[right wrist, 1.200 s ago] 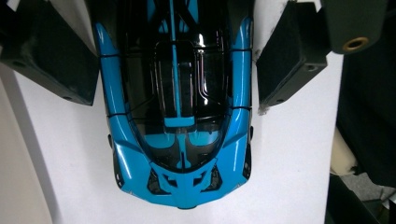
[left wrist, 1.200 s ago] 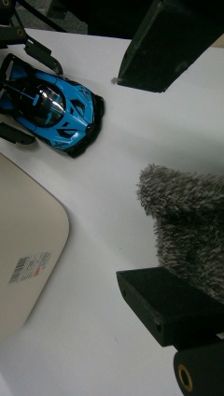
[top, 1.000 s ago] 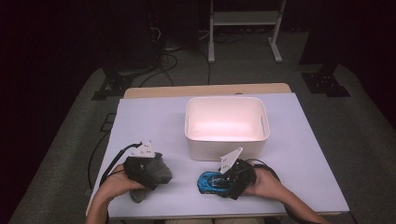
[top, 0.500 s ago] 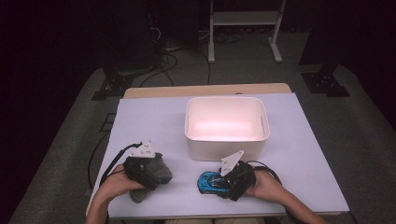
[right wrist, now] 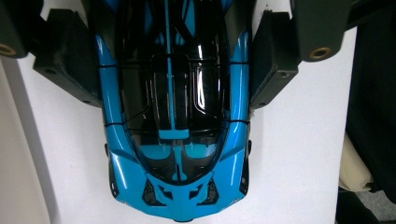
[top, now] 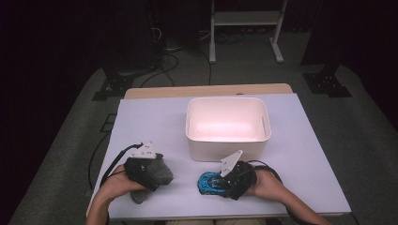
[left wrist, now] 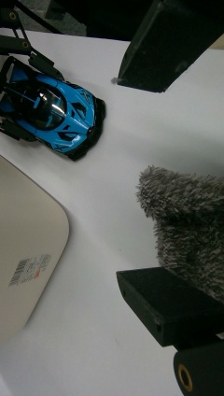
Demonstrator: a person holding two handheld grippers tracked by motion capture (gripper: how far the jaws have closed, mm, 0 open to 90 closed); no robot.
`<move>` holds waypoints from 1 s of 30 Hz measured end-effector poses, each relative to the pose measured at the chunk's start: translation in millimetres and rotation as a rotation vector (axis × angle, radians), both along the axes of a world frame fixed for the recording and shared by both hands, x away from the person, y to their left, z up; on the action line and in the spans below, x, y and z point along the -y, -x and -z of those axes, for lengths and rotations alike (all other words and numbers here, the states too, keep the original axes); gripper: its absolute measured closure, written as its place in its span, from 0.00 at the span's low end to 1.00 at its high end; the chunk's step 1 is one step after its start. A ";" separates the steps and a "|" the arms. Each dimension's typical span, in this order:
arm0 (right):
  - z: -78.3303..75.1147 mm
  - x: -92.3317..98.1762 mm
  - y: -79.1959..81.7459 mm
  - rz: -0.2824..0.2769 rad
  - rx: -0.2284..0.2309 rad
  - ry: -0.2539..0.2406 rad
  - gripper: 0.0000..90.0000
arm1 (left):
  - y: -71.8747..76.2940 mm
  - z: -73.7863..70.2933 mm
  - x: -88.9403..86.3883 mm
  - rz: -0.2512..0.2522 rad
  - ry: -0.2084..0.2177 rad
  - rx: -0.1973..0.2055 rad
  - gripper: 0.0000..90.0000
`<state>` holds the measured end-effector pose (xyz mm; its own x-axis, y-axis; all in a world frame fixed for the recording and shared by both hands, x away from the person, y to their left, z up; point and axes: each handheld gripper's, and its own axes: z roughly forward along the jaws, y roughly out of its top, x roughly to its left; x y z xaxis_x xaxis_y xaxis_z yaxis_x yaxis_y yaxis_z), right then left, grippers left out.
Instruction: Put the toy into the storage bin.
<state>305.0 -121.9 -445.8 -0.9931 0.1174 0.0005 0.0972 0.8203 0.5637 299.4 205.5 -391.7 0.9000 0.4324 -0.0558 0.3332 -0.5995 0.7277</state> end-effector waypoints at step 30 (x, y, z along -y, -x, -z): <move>-14.3 4.7 -0.9 -0.027 -0.069 -0.040 0.28 | 0.0 -1.6 -4.5 -0.008 0.004 0.007 0.07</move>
<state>305.9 -126.6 -431.4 -0.9933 0.0894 0.0733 0.1154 0.8003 0.5884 299.4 210.0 -390.0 0.8969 0.4393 -0.0518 0.3331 -0.5937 0.7325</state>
